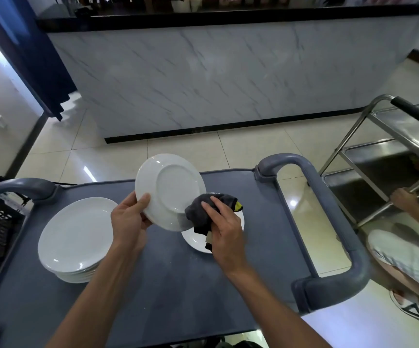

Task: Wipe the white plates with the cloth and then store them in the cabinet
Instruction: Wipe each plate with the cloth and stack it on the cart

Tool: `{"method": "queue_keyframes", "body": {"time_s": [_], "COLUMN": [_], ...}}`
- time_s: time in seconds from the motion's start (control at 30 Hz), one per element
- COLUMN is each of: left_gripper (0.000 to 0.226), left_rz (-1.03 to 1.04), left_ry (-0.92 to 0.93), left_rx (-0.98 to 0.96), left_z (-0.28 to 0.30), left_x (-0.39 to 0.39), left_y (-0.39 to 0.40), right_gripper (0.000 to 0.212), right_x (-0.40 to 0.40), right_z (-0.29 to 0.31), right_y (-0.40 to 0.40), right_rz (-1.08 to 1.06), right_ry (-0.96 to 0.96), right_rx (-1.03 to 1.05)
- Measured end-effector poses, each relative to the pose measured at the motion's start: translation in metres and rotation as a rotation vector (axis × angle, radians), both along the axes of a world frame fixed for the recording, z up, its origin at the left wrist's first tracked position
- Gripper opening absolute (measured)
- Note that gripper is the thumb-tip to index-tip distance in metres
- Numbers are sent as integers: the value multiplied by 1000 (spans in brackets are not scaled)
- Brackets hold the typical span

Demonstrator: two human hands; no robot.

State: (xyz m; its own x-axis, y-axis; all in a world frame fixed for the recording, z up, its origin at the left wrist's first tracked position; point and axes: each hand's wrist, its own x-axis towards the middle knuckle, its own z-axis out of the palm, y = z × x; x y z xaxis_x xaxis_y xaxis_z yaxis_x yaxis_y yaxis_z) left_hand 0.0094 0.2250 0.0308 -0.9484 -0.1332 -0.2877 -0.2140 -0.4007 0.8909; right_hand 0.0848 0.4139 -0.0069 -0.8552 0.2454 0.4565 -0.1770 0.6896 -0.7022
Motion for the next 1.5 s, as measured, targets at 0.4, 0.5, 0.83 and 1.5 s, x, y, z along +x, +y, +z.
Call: {"method": "queue_keyframes", "body": {"time_s": [0.4,0.5,0.83,1.5], "left_gripper": [24,14,30,43], "left_rz": [-249,-351,-553,-757], "left_ry": [441,605,982,944], "left_rx": [-973,-1191,-1535,-1465], "left_z": [-14,-17,-39,-110], "left_x": [-5,-3,5,44], "left_y": [45,55,73,66], "right_gripper": [49,43,39,38], "right_x": [30,34,49,45], "right_z": [-11,-9,-9,-9], "right_y": [46,52,75,75], "right_rz": [-120,-150,-218,-212], "right_ry": [-170,-159,-181,-241], "right_rx": [16,23,-67,-70]}}
